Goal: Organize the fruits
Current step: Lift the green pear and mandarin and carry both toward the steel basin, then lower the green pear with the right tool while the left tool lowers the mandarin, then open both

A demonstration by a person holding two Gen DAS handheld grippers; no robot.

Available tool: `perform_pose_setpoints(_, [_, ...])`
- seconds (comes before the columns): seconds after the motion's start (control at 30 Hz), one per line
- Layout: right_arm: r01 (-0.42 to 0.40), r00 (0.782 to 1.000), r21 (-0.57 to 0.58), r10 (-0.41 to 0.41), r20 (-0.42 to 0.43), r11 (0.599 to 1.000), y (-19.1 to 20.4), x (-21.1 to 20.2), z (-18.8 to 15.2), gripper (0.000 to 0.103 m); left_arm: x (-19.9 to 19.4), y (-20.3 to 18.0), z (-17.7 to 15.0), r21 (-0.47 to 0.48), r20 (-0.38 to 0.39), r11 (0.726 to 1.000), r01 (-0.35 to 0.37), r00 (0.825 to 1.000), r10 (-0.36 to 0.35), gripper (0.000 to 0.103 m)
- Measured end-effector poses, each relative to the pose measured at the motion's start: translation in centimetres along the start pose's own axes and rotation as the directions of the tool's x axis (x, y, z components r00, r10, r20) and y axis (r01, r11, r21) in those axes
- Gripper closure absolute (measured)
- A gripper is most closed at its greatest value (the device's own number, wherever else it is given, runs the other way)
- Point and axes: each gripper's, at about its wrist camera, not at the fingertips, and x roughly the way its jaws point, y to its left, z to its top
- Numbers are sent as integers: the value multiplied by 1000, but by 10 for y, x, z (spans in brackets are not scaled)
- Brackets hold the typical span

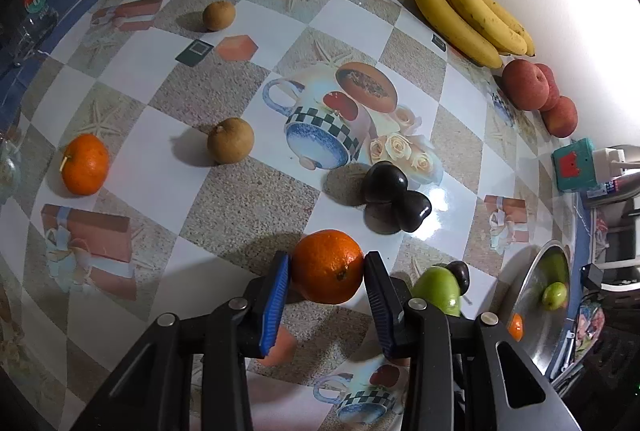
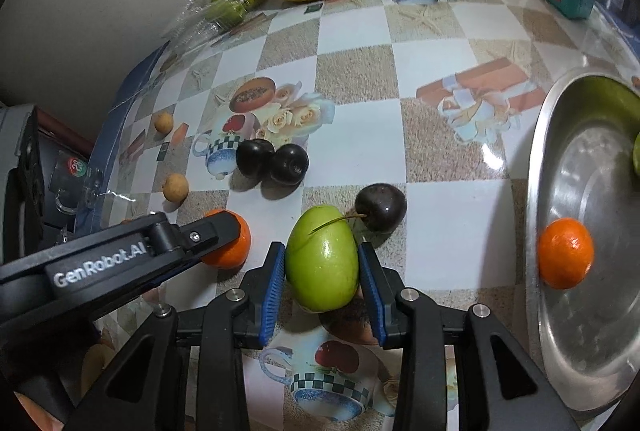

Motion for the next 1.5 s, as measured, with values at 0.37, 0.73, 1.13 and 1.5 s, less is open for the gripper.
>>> perform_pose_setpoints(0.37, [-14, 999, -8, 14, 49, 1000, -1, -21, 2, 65, -18, -2, -2, 12, 73, 1000, -25, 997, 24, 63])
perform_pose_setpoints(0.73, [131, 978, -49, -122, 168, 990, -5, -65, 7, 65, -44, -21, -10, 54, 162, 998, -18, 987, 9, 63])
perform_pose_setpoints(1.13, [215, 951, 44, -219, 217, 976, -44, -95, 10, 65, -45, -60, -28, 160, 172, 987, -1, 985, -27, 63])
perform_pose_setpoints(1.5, [204, 941, 193, -246, 231, 960, -97, -117, 10, 65, -37, -110, -51, 302, 143, 953, 30, 987, -76, 63])
